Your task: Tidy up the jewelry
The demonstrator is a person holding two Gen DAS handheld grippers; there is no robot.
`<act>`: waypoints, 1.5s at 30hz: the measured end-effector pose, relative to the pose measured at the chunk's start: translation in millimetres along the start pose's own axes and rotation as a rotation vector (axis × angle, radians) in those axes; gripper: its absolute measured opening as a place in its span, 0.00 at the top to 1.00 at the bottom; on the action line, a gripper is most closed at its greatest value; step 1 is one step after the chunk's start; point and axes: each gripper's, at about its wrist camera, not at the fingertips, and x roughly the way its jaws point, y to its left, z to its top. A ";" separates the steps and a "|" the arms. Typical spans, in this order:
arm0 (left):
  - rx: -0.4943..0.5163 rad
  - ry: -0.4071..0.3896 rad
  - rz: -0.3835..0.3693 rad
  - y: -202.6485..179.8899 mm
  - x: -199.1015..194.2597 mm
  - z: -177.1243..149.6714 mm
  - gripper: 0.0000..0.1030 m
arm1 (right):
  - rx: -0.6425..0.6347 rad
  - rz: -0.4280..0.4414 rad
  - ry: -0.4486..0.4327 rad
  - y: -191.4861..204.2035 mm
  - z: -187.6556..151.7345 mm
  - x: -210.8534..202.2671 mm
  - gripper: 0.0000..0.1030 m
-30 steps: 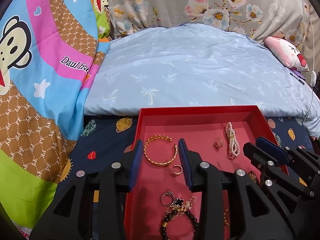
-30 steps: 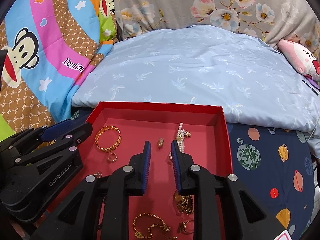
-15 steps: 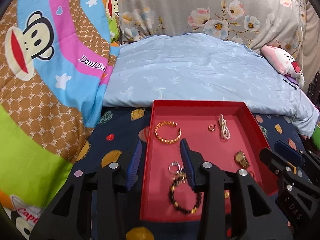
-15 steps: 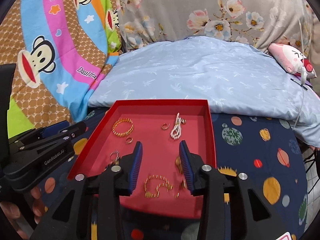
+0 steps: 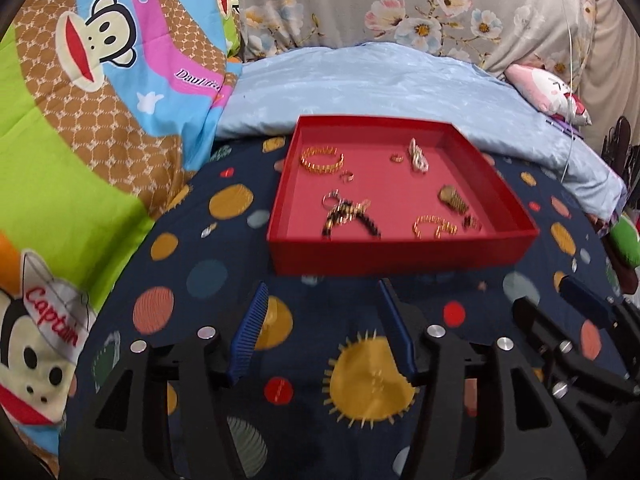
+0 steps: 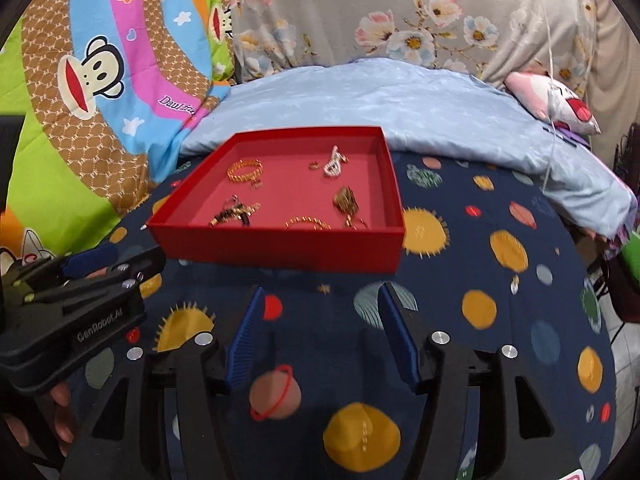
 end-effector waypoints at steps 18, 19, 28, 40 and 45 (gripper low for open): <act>-0.024 0.034 0.074 -1.4 17.9 -47.7 0.13 | 0.048 -0.076 0.058 -5.2 -22.2 16.7 0.25; -0.025 0.039 0.083 -1.4 18.5 -48.6 0.13 | 0.043 -0.079 0.059 -4.3 -22.3 16.9 0.25; -0.017 0.044 0.089 -1.9 18.6 -41.8 0.13 | 0.025 -0.089 0.052 -1.4 -23.9 15.3 0.23; -0.019 -0.007 0.096 -2.0 9.1 -41.0 0.12 | -0.001 -0.107 0.025 4.5 -22.5 11.1 0.22; -0.021 -0.024 0.103 -1.6 6.2 -40.9 0.12 | -0.001 -0.113 0.020 4.4 -22.7 10.0 0.22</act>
